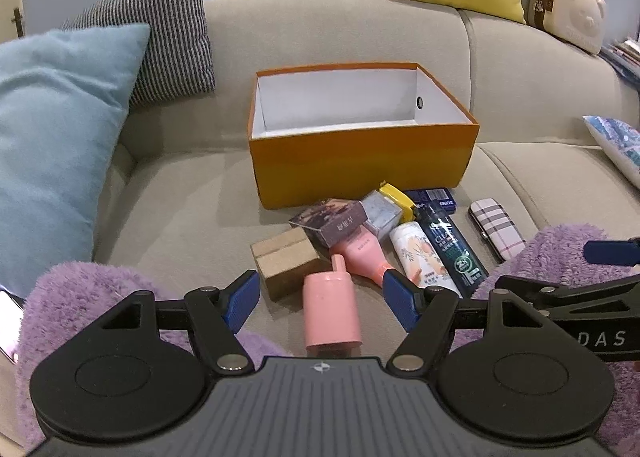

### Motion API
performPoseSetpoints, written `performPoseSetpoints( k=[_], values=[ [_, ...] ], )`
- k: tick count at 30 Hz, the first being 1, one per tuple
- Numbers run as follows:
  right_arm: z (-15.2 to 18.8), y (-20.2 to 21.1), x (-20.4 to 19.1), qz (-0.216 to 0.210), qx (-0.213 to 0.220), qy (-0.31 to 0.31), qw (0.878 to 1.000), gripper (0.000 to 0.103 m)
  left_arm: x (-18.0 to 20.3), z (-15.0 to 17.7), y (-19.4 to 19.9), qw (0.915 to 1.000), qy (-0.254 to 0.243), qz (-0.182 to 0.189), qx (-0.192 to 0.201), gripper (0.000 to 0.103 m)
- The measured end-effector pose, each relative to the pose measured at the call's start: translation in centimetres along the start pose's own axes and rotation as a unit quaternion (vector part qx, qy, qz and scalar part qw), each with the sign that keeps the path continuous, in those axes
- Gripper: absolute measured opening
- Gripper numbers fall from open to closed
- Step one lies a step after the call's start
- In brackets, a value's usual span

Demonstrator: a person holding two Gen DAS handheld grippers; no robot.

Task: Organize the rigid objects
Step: 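Grasp the pink spouted cup with the left gripper while the right grasps the pink pump bottle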

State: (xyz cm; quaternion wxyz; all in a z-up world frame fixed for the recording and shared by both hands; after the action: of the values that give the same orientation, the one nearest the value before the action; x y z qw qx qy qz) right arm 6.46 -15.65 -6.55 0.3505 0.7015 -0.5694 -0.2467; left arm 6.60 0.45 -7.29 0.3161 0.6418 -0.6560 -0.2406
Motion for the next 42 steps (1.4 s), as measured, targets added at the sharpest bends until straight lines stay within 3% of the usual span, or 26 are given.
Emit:
performPoseSetpoints(
  k=[4, 6, 12, 19, 23, 27, 30, 32, 33, 38, 42],
  values=[
    [0.2, -0.8, -0.2, -0.017, -0.01, -0.005, 1.0, 0.097, -0.6, 0.3, -0.7, 0.9993, 0.024, 0.02, -0.021, 0.082],
    [0.4, -1.4, -0.4, -0.031, -0.019, -0.007, 0.999, 0.082, -0.9, 0.4, -1.2, 0.9982, 0.036, 0.032, -0.034, 0.078],
    [0.2, -3.8, -1.5, -0.068, -0.051, 0.003, 0.996, 0.057, -1.6, 0.5, -2.9, 0.9953, 0.047, 0.055, -0.065, 0.06],
    [-2.0, -7.4, -3.4, -0.108, -0.07, 0.012, 0.992, 0.057, -3.1, -1.7, -5.6, 0.9967, -0.008, 0.052, -0.062, 0.059],
    [-2.4, -10.0, -4.9, -0.127, -0.095, 0.011, 0.987, 0.055, -3.6, -1.5, -7.4, 0.9926, -0.063, 0.057, -0.086, 0.062],
    [-2.7, -12.4, -6.1, -0.139, -0.119, 0.011, 0.983, 0.046, -3.6, -0.5, -8.8, 0.9861, -0.103, 0.057, -0.117, 0.063],
    [-2.8, -13.6, -6.1, -0.129, -0.127, 0.016, 0.983, 0.044, -3.0, -0.3, -9.3, 0.9826, -0.064, 0.092, -0.148, 0.063],
    [-2.6, -14.2, -5.9, -0.123, -0.132, 0.029, 0.983, 0.041, -2.5, 0.2, -9.8, 0.9791, -0.015, 0.11, -0.171, 0.069],
    [-2.3, -14.5, -5.8, -0.121, -0.137, 0.035, 0.983, 0.035, -2.5, 0.4, -10.1, 0.978, 0.004, 0.107, -0.179, 0.069],
    [-0.7, -14.9, -4.7, -0.129, -0.153, 0.051, 0.978, 0.031, -2.2, 1.7, -12.2, 0.9719, 0.056, 0.087, -0.212, 0.069],
    [0.3, -14.4, -4.0, -0.119, -0.157, 0.07, 0.978, 0.031, -1.8, 2.2, -13.4, 0.9701, 0.062, 0.071, -0.224, 0.071]
  ],
)
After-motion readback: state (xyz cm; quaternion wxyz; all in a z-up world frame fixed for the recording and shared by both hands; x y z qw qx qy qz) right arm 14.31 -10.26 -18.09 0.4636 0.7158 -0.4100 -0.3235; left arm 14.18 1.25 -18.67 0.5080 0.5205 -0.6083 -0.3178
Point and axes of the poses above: each gripper's, at about its wrist camera, not at the fingertips, and y roughly against the way its jaws point, x to its right, z to its underside, the point moved 10 cm from there along -y, roughly the way its jaws point, and after that the axes turned 8 degrees about y, right-handed, at the moved point
